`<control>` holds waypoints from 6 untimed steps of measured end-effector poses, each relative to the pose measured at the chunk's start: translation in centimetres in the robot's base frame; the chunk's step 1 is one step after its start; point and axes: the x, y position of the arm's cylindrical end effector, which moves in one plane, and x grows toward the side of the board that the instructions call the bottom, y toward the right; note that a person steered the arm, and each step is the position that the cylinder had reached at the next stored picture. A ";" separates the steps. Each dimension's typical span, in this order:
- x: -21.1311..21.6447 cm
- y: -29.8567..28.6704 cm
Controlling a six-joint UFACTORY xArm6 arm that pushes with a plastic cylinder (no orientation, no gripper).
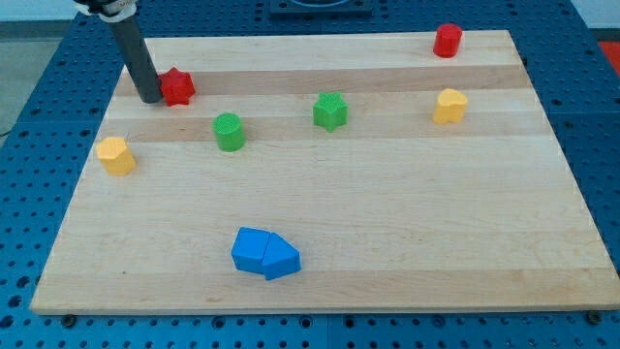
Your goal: Push the red star slightly right
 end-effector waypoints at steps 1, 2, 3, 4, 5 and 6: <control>-0.1 0.0; -0.7 1.8; -0.7 2.6; -0.7 2.6; -0.9 5.1; -2.4 8.7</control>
